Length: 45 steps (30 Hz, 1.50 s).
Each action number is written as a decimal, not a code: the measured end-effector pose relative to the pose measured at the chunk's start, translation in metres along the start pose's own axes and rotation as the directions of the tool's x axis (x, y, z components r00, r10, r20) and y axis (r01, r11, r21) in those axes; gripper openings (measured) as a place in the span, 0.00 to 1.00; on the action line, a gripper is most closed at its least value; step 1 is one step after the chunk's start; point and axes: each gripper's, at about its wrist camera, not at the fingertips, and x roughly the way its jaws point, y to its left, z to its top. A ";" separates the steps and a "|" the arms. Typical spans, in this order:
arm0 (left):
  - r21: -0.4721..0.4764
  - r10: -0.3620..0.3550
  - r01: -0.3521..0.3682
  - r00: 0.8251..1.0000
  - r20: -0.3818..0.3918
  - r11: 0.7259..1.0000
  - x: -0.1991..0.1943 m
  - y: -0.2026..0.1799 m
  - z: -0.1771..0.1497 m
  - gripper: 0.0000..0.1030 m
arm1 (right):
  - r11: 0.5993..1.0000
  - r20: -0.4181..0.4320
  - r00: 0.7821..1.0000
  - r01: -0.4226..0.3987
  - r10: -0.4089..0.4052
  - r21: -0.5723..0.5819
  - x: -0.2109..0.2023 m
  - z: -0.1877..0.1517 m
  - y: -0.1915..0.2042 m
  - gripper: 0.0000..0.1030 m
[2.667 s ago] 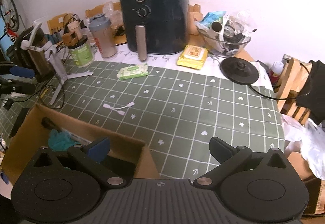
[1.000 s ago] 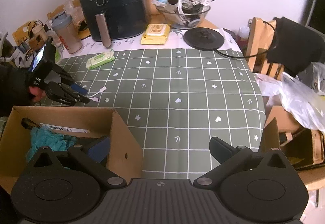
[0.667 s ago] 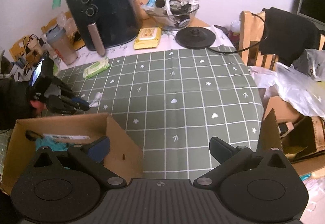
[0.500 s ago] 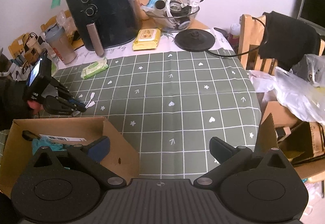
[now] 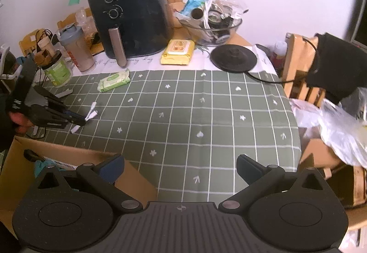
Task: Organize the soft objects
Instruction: 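Grasp the white cable with the left gripper and lift it, then grasp the green-and-white soap bar with the right gripper while the left holds the cable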
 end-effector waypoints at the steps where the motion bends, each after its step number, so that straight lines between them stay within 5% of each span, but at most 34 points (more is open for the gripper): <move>1: -0.014 0.009 -0.009 1.000 0.014 1.000 -0.006 0.000 -0.001 0.05 | 1.000 0.001 1.000 -0.005 0.005 -0.006 0.002 0.003 0.000 1.00; 10: -0.181 0.088 -0.067 0.990 0.107 0.981 -0.053 0.007 -0.014 0.05 | 0.994 -0.004 0.998 -0.058 0.058 -0.093 0.024 0.028 0.005 1.00; 19: -0.357 0.140 -0.076 0.978 0.157 0.931 -0.093 0.007 -0.034 0.05 | 0.975 -0.019 0.992 -0.129 0.127 -0.180 0.060 0.059 0.017 1.00; 45: -0.522 0.176 -0.031 0.957 0.230 0.852 -0.155 -0.009 -0.088 0.05 | 0.847 -0.101 0.958 -0.285 0.268 -0.448 0.197 0.133 0.103 1.00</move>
